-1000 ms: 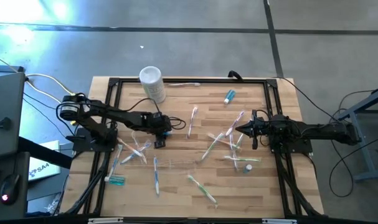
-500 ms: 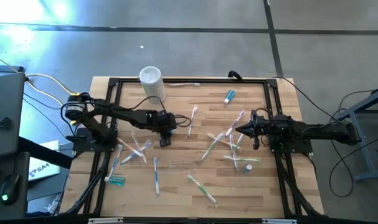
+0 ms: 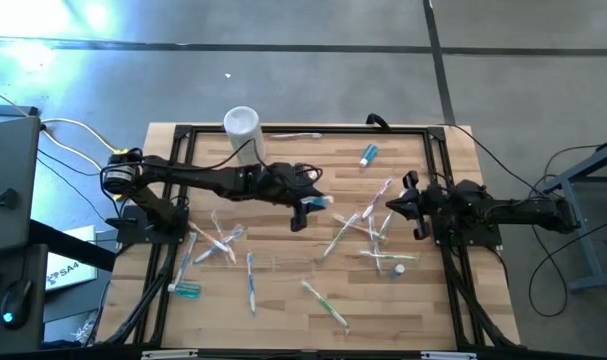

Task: Pick & Place toothbrushing station
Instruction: Put the blue mouthwash into the middle section of the transparent organizer

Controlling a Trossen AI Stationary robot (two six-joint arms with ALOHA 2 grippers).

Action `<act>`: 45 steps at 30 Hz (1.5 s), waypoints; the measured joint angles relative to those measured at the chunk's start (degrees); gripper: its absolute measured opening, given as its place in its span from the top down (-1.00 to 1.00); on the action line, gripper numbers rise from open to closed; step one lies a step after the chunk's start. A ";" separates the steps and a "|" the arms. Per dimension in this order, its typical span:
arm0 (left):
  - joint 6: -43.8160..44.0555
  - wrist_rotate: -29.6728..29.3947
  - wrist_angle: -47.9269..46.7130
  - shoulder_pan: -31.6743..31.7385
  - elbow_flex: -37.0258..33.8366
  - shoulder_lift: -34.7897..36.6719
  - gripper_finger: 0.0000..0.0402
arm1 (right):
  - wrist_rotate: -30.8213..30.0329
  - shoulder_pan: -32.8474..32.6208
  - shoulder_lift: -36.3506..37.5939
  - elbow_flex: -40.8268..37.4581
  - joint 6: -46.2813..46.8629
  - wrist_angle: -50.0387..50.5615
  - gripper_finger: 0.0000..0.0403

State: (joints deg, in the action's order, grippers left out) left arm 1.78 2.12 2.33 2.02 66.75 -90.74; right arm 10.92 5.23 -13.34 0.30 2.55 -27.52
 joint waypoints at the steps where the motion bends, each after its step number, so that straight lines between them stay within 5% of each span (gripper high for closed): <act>1: 0.00 1.89 2.46 -0.43 0.10 0.00 0.30 | 0.46 0.00 -0.05 0.00 -1.73 -0.97 0.99; 6: 1.38 8.32 10.40 -2.15 0.10 0.00 0.30 | 1.23 0.00 -1.42 0.00 -7.81 -4.05 0.99; 17: 4.53 7.85 12.12 -2.80 0.16 -2.95 0.30 | 10.69 -0.06 -8.34 1.77 -10.80 -6.96 0.99; 26: 4.55 9.86 11.58 -2.80 0.12 -3.23 0.30 | 3.74 -0.06 -11.73 2.03 -12.31 -13.28 0.95; 39: 4.60 11.92 10.84 -2.80 0.12 -3.21 0.30 | -4.23 -6.94 -23.54 10.31 -13.86 -8.63 -0.01; 45: 5.18 11.94 10.32 -2.80 0.12 -3.21 0.30 | -10.86 -13.57 -34.59 17.72 -22.78 -7.66 -0.19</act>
State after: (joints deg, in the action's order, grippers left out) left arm 6.96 14.06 12.65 -0.78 66.87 -93.95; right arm 0.05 -8.33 -47.94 18.02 -20.23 -35.18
